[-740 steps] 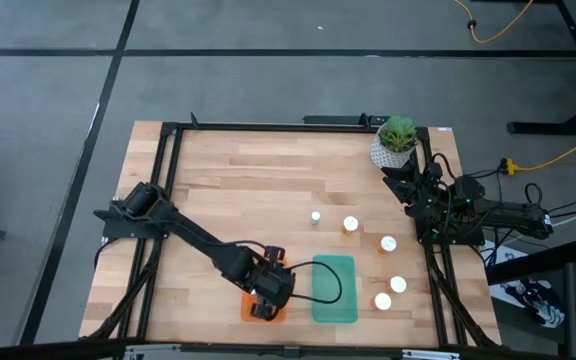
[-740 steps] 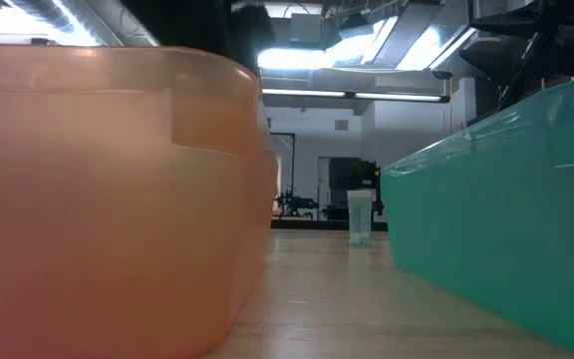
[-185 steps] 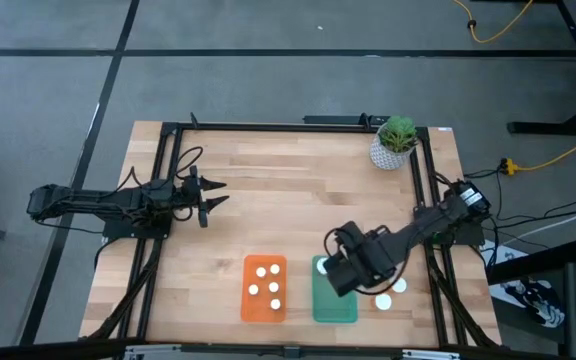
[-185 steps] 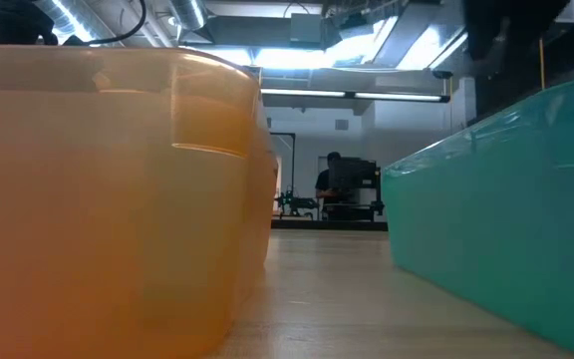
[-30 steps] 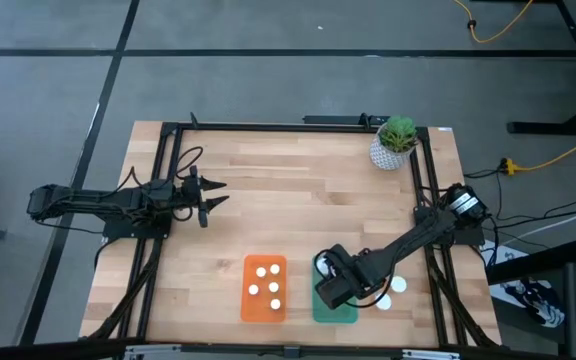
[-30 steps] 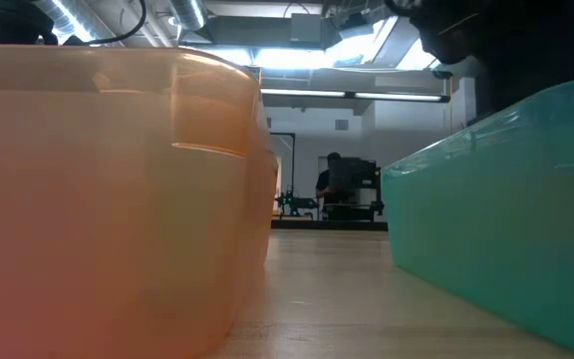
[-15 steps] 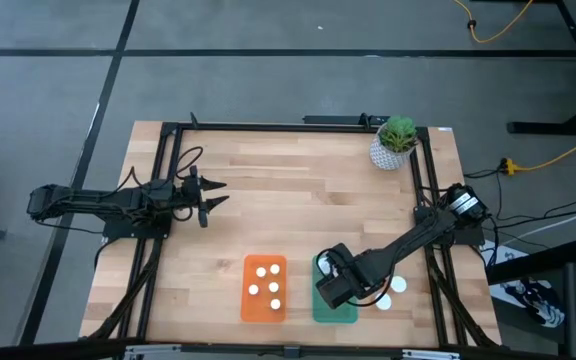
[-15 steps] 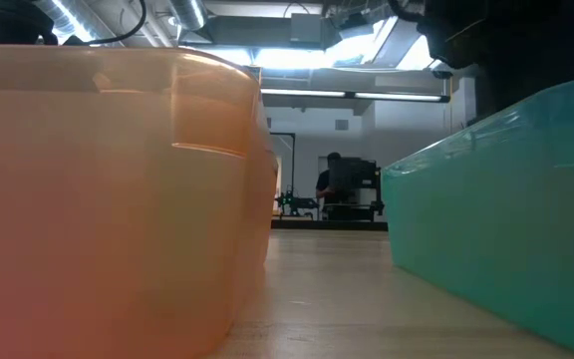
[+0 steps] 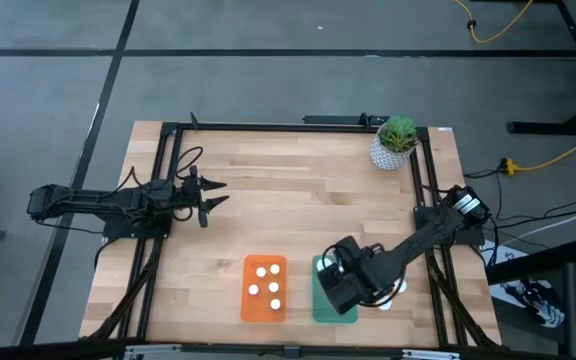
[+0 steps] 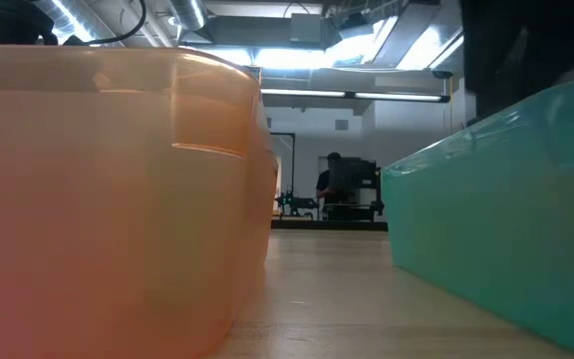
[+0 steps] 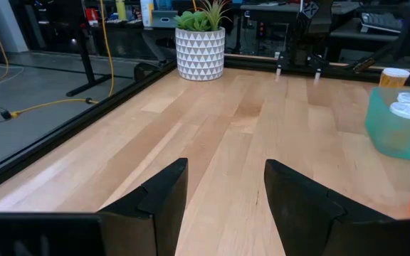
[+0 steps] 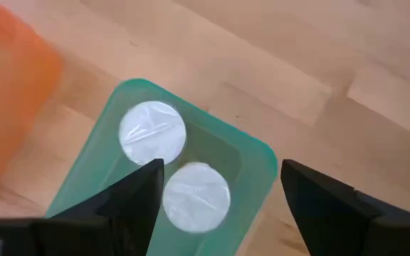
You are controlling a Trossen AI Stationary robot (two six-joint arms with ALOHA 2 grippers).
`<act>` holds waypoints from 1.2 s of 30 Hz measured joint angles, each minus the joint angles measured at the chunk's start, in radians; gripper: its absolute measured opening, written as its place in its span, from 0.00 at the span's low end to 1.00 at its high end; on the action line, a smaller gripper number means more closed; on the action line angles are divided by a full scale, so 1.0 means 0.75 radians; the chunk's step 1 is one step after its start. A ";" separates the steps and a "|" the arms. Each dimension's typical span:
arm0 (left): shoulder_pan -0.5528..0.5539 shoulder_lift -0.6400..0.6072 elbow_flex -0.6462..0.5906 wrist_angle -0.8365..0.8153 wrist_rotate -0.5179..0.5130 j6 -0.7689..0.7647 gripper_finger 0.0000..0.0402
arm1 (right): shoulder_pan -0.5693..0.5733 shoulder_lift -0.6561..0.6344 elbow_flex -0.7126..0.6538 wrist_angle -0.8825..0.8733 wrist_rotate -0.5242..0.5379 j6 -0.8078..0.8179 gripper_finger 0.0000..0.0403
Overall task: Pick and place medicine bottles into bin by pill shape (circle, oval)
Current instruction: Put the top big orange pill bottle into the green bin
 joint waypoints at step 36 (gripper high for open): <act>0.000 0.000 0.000 0.000 0.000 0.000 0.45 | 0.382 -0.179 -0.210 -0.164 -0.226 0.750 0.74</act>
